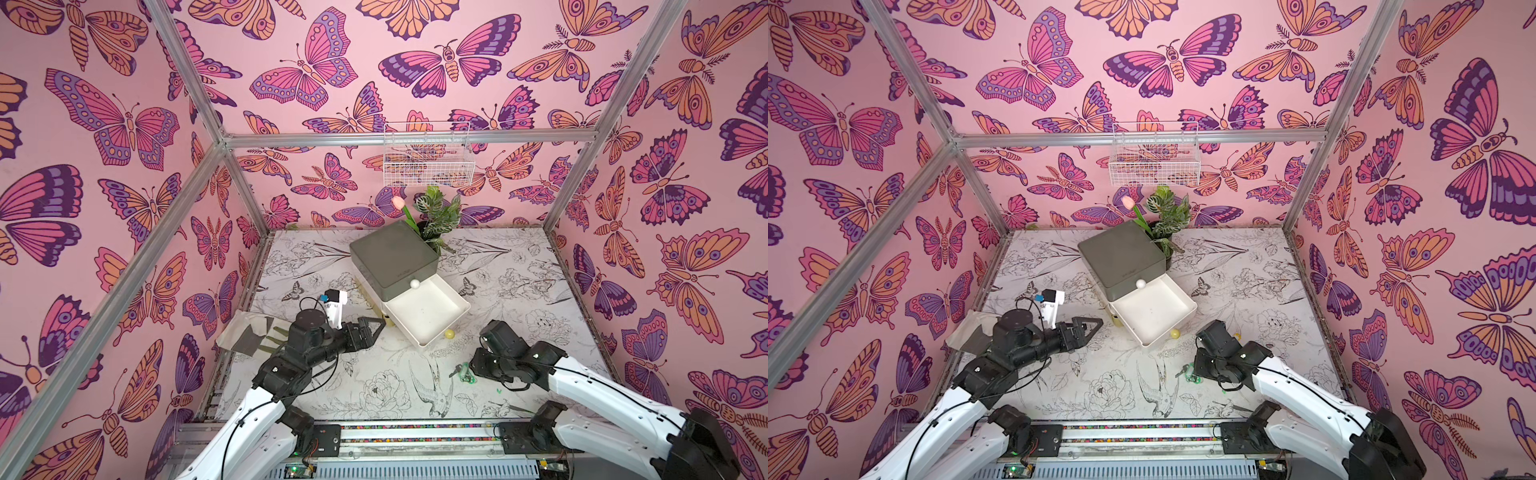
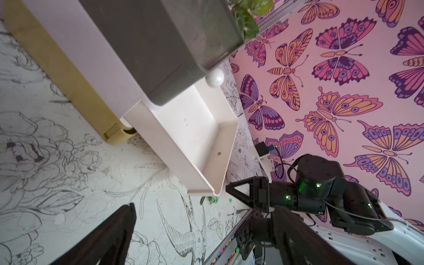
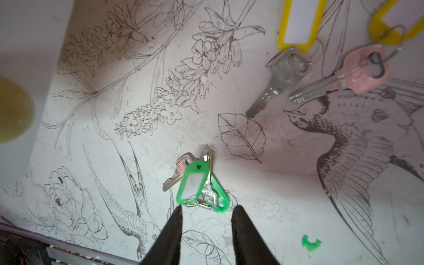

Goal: Take the keys out of the drawer
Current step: Place the key at the center of the board.

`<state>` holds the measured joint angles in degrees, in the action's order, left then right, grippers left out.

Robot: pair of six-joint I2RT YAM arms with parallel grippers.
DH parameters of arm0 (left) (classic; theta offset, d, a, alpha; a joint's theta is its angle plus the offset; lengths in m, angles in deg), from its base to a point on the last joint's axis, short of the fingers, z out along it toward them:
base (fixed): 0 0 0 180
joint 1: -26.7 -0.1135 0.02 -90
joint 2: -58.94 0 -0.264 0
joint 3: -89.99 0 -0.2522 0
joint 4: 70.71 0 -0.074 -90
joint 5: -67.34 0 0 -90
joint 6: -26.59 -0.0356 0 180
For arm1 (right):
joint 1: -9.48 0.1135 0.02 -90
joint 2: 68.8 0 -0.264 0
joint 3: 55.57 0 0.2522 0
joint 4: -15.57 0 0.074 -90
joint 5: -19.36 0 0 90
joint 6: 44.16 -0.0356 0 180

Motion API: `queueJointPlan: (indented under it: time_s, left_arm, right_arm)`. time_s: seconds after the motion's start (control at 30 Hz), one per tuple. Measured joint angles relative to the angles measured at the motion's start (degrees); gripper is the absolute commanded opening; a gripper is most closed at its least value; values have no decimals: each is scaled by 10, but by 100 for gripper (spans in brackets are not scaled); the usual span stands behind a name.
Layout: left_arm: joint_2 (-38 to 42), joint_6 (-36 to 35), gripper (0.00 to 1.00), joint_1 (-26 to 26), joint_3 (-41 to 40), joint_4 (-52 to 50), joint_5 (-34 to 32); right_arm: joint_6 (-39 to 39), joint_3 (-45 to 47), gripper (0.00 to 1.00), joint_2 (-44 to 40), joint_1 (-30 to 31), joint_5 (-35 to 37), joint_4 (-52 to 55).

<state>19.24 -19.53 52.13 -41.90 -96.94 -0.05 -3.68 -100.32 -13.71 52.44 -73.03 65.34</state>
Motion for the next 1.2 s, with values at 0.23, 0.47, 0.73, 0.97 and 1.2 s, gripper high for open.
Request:
queueJointPlan:
  time_s: [0.23, 0.47, 0.73, 0.97, 1.2]
  left_arm:
    - [-138, -3, 99, -82, 165, -15, 32]
    - [-337, -22, 99, -87, 348, -8, 94]
    - [-474, -16, 99, -85, 400, 10, 153]
    - [-502, -12, 99, -85, 409, 32, 180]
    - [-504, -12, 99, -85, 407, 38, 188]
  right_arm:
    - [-4, -67, 41, -5, 0, 3, 33]
    - [-6, -130, 42, 30, 0, 3, 43]
    - [-6, -144, 42, 91, 0, -4, 43]
    - [-6, -144, 42, 106, -2, -5, 28]
    - [-6, -162, 43, 165, -14, -7, -12]
